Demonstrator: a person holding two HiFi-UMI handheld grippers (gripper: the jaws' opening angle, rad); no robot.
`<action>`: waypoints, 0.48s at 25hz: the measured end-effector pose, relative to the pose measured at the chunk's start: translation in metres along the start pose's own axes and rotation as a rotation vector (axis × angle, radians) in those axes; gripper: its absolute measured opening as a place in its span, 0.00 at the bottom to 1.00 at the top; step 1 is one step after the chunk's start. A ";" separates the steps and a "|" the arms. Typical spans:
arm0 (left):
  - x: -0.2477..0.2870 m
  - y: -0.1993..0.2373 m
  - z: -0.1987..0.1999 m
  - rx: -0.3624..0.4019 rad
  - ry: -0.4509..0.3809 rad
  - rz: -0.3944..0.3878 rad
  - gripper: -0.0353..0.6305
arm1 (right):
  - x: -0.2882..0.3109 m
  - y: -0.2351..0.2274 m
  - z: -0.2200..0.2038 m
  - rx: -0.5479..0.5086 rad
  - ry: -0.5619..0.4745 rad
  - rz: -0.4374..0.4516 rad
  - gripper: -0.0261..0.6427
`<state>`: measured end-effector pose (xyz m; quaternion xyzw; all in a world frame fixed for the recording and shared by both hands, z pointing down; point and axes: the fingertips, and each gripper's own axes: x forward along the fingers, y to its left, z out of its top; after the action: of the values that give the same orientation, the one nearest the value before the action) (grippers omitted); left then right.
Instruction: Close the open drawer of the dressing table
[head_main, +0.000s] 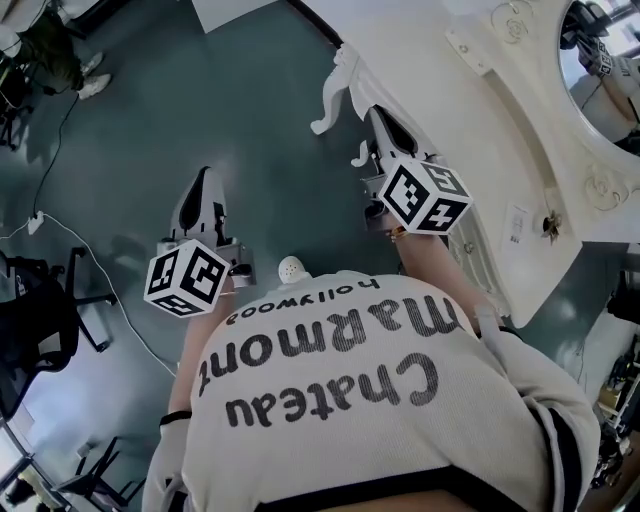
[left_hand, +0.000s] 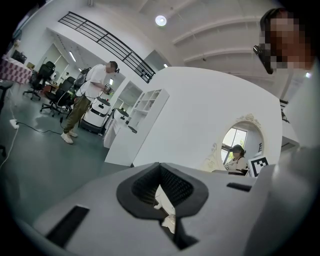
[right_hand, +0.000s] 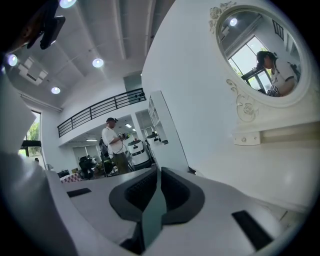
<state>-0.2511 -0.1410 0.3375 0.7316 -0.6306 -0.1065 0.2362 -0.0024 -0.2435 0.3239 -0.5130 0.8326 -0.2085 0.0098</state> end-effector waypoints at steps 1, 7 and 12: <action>-0.001 -0.004 -0.003 -0.003 -0.002 0.005 0.06 | -0.003 -0.004 -0.002 -0.001 0.008 0.001 0.11; -0.012 -0.023 -0.022 -0.016 -0.004 0.044 0.06 | -0.022 -0.023 -0.005 -0.027 0.040 0.018 0.11; -0.026 -0.041 -0.039 -0.020 -0.005 0.064 0.06 | -0.043 -0.037 -0.011 -0.019 0.045 0.026 0.11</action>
<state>-0.2029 -0.1038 0.3477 0.7084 -0.6532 -0.1070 0.2451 0.0472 -0.2170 0.3389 -0.4974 0.8412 -0.2116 -0.0111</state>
